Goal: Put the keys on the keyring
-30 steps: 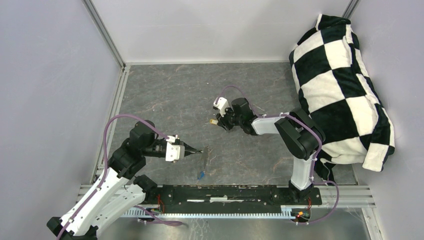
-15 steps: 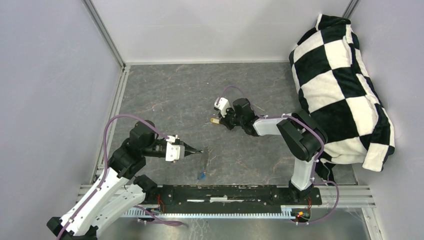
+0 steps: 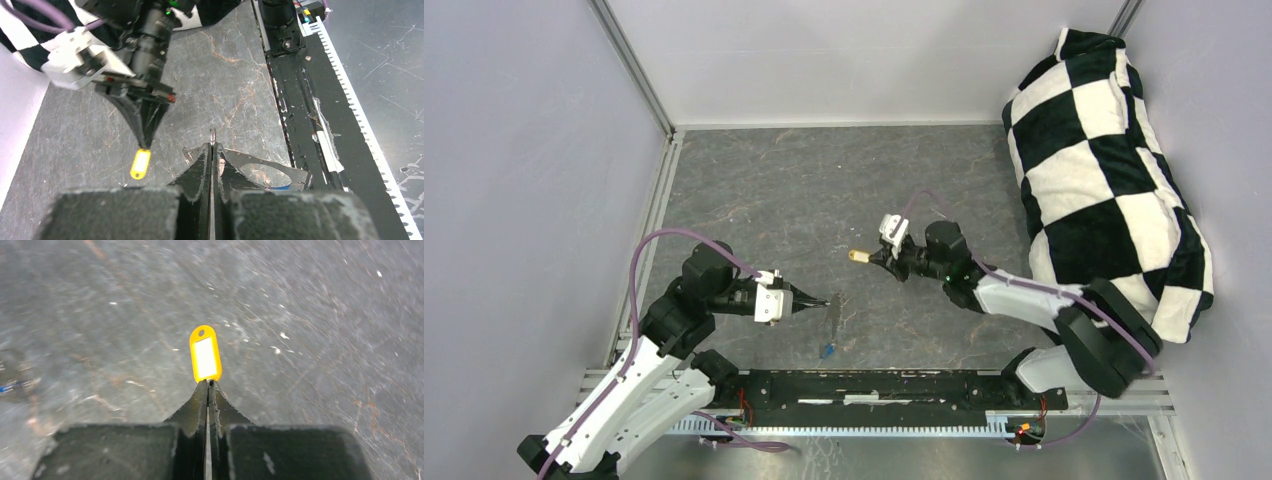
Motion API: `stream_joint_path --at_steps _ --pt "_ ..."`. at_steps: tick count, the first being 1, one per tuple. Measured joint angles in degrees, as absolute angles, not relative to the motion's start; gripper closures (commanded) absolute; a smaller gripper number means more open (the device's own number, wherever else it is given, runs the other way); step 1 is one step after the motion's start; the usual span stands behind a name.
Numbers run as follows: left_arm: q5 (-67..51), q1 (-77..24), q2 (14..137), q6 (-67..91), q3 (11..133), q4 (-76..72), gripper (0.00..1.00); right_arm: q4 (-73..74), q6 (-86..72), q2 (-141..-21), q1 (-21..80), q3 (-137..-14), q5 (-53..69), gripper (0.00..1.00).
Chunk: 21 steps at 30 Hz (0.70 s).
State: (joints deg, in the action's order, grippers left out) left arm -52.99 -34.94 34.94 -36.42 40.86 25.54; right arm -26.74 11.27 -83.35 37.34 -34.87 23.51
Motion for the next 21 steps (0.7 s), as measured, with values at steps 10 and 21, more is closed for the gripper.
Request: stream_joint_path --at_steps 10,21 --pt "-53.01 -34.94 34.81 -35.94 40.86 25.12 0.98 -23.49 12.51 -69.25 46.63 -28.67 23.42 1.00" --pt "-52.99 -34.94 34.26 -35.94 40.86 25.23 0.98 -17.61 12.23 -75.26 46.74 -24.36 9.85 0.85"
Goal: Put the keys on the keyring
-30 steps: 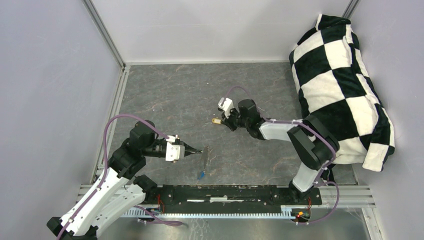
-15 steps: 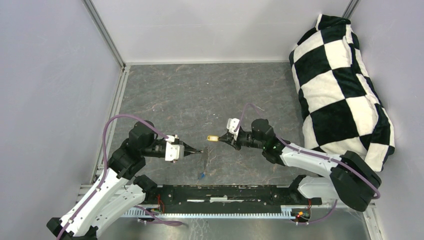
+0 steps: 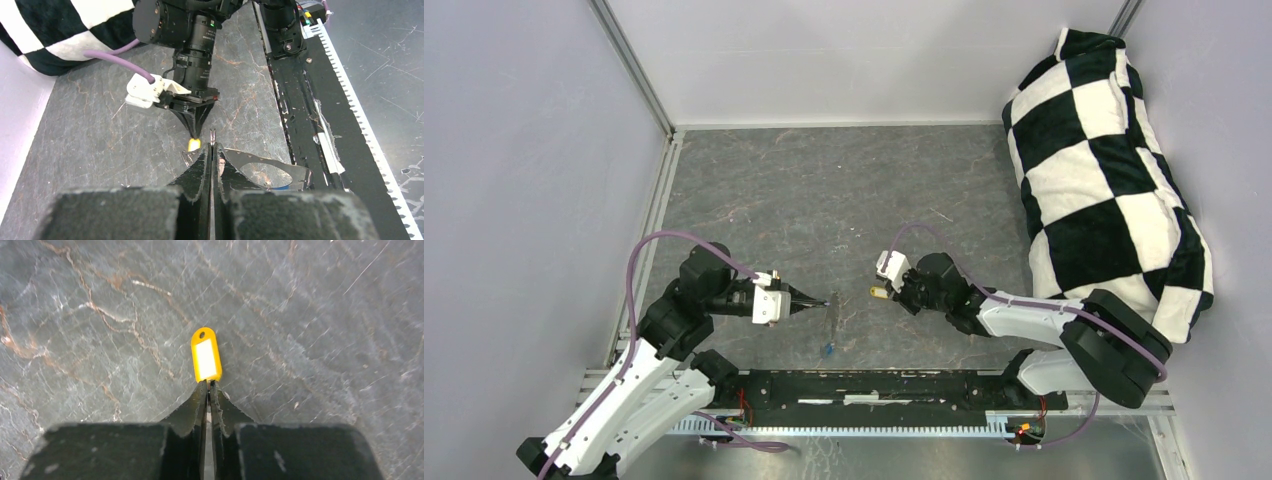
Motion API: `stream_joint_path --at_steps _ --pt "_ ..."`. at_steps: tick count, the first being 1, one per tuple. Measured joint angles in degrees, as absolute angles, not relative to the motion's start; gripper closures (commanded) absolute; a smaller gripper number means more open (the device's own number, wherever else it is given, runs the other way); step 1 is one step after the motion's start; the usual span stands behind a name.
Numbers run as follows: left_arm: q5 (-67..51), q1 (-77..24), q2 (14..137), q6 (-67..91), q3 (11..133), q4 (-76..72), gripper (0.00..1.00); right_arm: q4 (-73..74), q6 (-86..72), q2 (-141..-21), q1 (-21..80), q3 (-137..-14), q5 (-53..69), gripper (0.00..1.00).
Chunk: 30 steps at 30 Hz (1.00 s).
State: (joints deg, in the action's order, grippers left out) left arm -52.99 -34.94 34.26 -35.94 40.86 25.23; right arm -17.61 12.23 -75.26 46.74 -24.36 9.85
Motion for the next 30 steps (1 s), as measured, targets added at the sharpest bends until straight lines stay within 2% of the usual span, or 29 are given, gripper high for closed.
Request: stream_joint_path --at_steps 6,12,22,30 --pt "-52.93 -34.94 34.06 -35.97 40.86 25.30 0.98 -17.80 11.31 -75.99 46.76 -23.22 8.91 0.63" --pt "-52.80 -34.94 34.06 -35.97 40.86 25.41 0.98 -18.79 9.58 -74.04 45.91 -21.89 7.38 0.52" --pt "-52.75 -34.94 34.06 -35.97 40.86 25.41 0.98 -21.39 6.87 -70.61 43.22 -17.74 7.77 0.51" --pt "-52.66 -34.94 34.06 -35.97 40.86 25.43 0.98 -24.80 5.96 -73.21 43.22 -17.32 9.32 0.56"
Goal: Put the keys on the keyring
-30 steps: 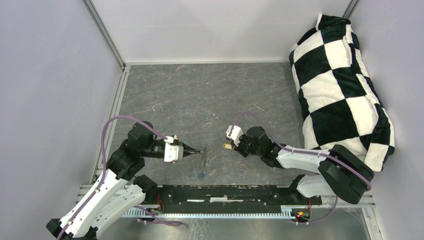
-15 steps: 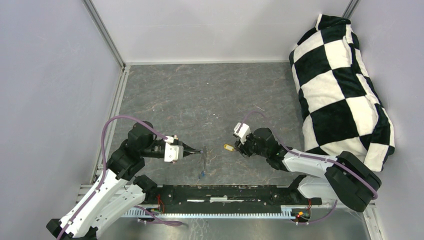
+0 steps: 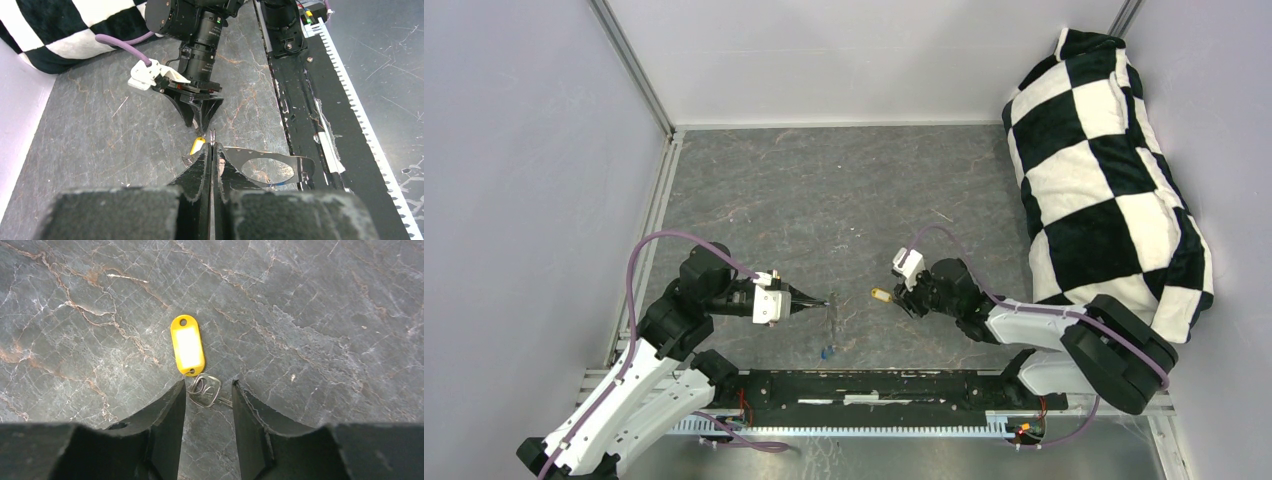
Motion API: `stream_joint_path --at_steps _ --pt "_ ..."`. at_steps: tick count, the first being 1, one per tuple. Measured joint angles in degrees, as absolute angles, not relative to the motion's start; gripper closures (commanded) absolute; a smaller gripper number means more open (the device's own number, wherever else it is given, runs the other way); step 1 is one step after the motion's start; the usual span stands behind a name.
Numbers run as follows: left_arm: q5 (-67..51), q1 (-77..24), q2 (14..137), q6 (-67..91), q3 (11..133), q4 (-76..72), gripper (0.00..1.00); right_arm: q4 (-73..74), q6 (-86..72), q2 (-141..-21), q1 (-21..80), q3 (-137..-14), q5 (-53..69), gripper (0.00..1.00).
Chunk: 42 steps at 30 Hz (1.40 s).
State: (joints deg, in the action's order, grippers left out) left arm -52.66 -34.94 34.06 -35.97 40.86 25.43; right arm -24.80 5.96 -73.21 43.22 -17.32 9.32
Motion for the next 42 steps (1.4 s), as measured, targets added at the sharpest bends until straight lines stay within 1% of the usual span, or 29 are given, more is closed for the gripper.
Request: stream_joint_path --at_steps 8,11,16,24,29,33,36,38,42 --pt "-52.60 -34.94 34.06 -35.97 40.86 25.45 0.98 -26.04 6.26 -76.31 43.22 -17.32 10.50 0.65" --pt "-52.60 -34.94 34.06 -35.97 40.86 25.45 0.98 -26.06 6.50 -76.58 43.22 -17.34 10.85 0.66" --pt "-52.60 -34.94 34.06 -35.97 40.86 25.45 0.98 -25.82 6.72 -75.68 43.22 -17.41 11.73 0.65" --pt "-52.60 -34.94 34.06 -35.94 40.86 25.58 0.98 -25.96 11.35 -69.23 43.22 -17.32 13.43 0.60" --pt "-52.60 -34.94 34.06 -35.94 40.86 25.58 0.98 -24.45 15.07 -73.56 43.53 -17.78 15.70 0.60" --pt "-52.60 -34.94 33.95 -35.94 40.86 25.61 0.98 -23.44 16.84 -77.03 44.01 -18.41 16.64 0.62" --pt "-52.60 -34.94 33.87 -35.94 40.86 25.61 0.98 -23.51 17.50 -78.02 44.25 -19.31 16.45 0.66" --pt "-52.58 -34.94 33.80 -35.94 40.86 25.61 0.98 -23.92 17.72 -78.39 44.40 -19.42 16.03 0.70" --pt "-52.58 -34.94 33.61 -35.94 40.86 25.63 0.98 -24.80 18.17 -78.72 44.69 -19.42 14.81 0.86"
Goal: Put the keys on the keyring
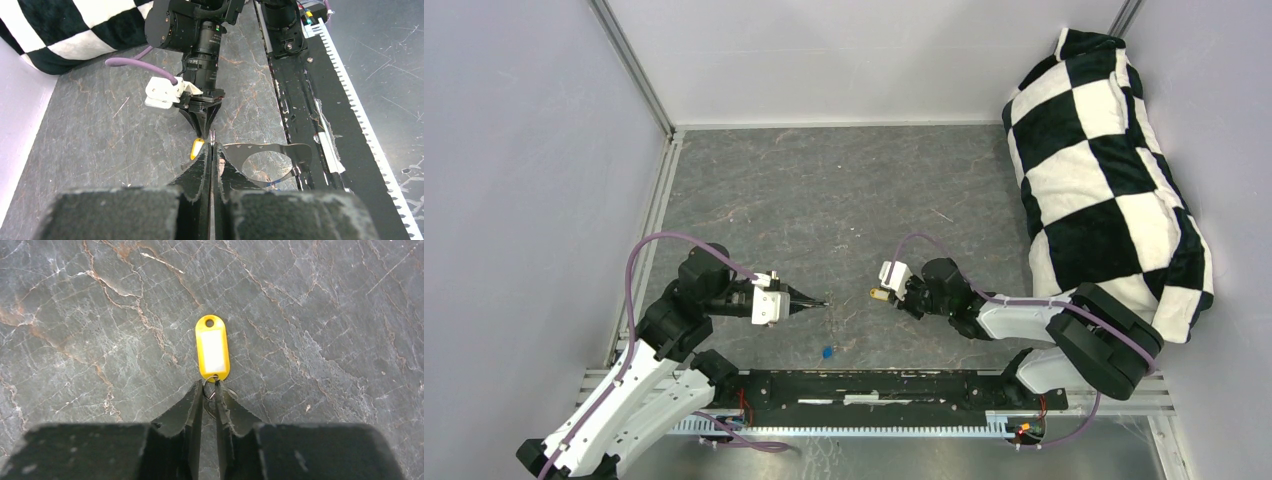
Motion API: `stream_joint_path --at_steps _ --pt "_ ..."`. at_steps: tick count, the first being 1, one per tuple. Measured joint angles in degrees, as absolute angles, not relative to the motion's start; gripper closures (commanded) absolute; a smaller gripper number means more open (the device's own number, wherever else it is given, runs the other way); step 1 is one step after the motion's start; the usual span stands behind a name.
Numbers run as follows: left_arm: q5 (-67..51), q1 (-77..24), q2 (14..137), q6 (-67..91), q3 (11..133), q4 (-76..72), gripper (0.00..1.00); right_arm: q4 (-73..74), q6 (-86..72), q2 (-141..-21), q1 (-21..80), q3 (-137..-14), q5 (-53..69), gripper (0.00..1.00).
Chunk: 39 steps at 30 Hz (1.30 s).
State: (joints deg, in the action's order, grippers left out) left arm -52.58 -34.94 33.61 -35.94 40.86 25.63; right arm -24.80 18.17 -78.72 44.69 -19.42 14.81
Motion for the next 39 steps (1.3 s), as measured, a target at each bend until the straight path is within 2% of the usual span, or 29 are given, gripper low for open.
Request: stream_joint_path --at_steps 4,19,31,39 --pt "-52.58 -34.94 33.58 -35.94 40.86 25.63 0.98 -24.88 18.46 -78.76 44.73 -19.42 13.82 0.99" --pt "-52.60 -34.94 33.67 -35.94 40.88 25.63 0.98 -25.21 16.91 -71.42 44.73 -18.87 17.19 1.00" --pt "-53.74 -34.94 34.52 -35.92 40.97 25.69 0.98 -21.06 15.44 -58.02 44.73 -19.68 34.76 1.00" --pt "-59.31 -34.83 35.24 -35.92 41.10 26.68 0.98 -18.65 15.51 -55.94 44.80 -28.03 51.40 1.00"
